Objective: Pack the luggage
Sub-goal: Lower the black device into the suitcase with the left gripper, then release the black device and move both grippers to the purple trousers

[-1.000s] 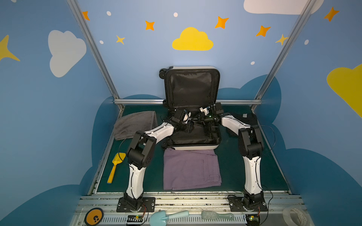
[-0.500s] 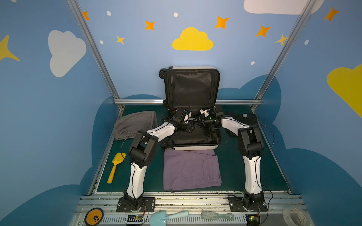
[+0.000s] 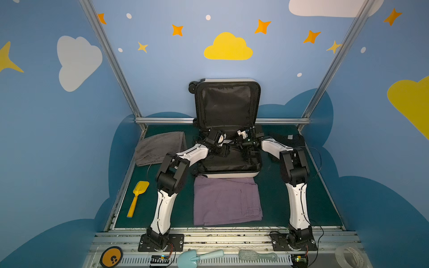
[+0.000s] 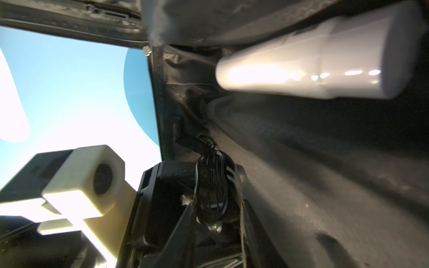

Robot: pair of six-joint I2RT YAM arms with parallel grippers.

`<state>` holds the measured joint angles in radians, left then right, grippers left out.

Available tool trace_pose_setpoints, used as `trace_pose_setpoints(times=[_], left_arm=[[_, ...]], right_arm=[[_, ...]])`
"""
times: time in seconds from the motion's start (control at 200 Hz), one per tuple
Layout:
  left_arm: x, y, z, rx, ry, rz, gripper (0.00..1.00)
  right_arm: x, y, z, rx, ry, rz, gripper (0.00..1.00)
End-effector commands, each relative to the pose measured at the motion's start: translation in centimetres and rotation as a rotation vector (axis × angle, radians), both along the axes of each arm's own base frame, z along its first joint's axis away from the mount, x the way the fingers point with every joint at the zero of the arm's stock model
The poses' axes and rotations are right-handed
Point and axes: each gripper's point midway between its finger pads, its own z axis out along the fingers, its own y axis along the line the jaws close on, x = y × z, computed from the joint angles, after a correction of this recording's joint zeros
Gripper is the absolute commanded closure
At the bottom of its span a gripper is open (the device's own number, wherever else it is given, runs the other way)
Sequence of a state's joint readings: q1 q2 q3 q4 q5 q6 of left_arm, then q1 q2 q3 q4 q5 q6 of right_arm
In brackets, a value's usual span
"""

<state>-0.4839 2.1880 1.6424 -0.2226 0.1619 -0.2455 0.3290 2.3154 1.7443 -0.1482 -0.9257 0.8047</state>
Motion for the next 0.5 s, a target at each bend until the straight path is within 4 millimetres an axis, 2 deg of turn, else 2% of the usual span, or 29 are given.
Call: trace_pose_setpoints(times=[0.0, 0.305, 0.496], left_arm=[[0.3, -1.0, 0.8, -0.028, 0.012, -0.012, 0.51], [-0.4, -0.7, -1.3, 0.015, 0.115, 0.002, 0.43], [-1.0, -0.7, -1.8, 0.033, 0.138, 0.003, 0.31]], right_arm=[[-0.7, 1.0, -1.0, -0.022, 0.029, 0.027, 0.68], [-0.9, 0.8, -3.3, -0.094, 0.072, 0.004, 0.65], [-0.8, 0.2, -3.8, -0.119, 0.083, -0.014, 0.63]])
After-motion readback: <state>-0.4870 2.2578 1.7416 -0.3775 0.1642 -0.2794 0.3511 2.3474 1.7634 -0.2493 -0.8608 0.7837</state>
